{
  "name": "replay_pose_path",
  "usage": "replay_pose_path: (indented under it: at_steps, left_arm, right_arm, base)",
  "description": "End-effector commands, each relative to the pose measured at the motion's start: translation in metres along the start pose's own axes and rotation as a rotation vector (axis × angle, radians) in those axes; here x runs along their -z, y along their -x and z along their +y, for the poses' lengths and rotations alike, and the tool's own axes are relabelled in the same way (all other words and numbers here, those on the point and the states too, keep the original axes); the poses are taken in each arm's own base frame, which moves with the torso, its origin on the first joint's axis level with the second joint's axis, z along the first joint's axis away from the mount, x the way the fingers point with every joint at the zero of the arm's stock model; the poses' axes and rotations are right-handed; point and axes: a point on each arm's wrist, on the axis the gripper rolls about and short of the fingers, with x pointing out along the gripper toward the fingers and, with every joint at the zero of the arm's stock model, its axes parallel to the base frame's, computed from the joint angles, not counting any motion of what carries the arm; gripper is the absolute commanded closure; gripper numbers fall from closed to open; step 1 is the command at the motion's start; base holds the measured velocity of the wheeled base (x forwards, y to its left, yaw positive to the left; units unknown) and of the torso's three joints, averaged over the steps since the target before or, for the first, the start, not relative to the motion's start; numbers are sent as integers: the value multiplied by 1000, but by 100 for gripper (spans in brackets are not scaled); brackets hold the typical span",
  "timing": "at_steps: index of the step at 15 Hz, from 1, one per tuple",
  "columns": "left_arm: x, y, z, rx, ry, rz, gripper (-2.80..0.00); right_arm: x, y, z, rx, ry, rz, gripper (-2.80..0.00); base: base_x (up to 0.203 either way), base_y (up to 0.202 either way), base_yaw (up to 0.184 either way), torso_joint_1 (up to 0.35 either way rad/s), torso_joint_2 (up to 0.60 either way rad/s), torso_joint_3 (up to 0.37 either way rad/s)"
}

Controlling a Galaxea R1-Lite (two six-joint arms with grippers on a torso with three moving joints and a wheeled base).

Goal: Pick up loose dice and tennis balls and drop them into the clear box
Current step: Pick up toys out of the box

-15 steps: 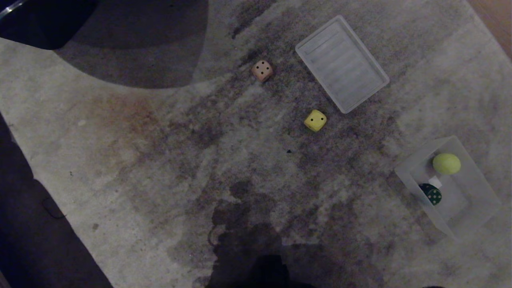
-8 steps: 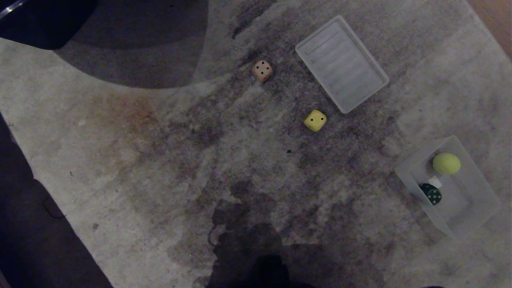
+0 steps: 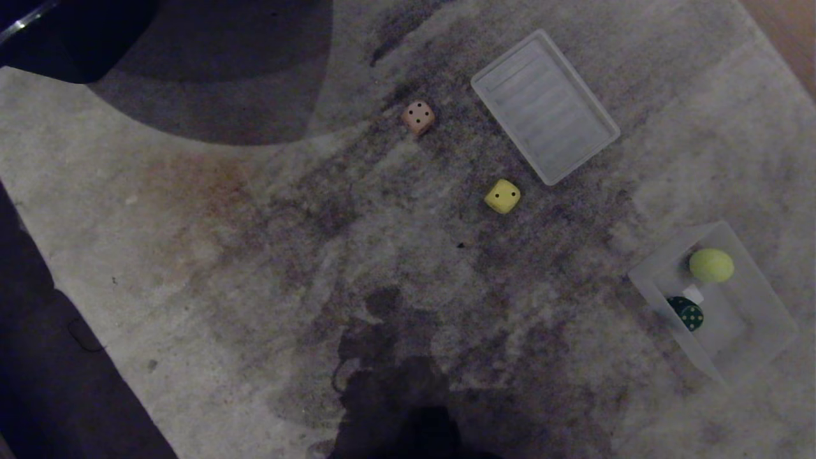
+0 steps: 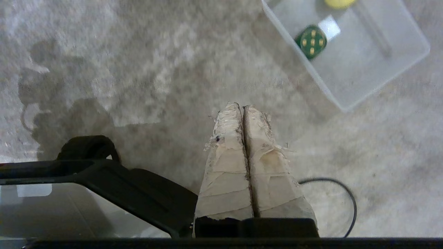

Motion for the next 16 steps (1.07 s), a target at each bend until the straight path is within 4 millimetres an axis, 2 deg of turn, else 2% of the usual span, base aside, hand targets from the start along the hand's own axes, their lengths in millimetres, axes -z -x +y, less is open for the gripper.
replay_pose_path:
  at_steps: [1,7,14,16]
  left_arm:
    - [0,0,0,-2,2,3,0]
    - [1,0,0,-2,0,5,0]
    - [1,0,0,-2,-1,5,0]
    - [1,0,0,-2,-1,5,0]
  right_arm:
    - [0,0,0,0,0,5,0]
    - [0,0,0,0,0,4,0]
    - [0,0,0,0,0,5,0]
    - [0,0,0,0,0,5,0]
  base:
    - [168,0,1,2,3,3]
    - [169,0,0,3,3,3]
    - [0,0,0,0,0,0]
    - [-7,-3,119,1,2,2]
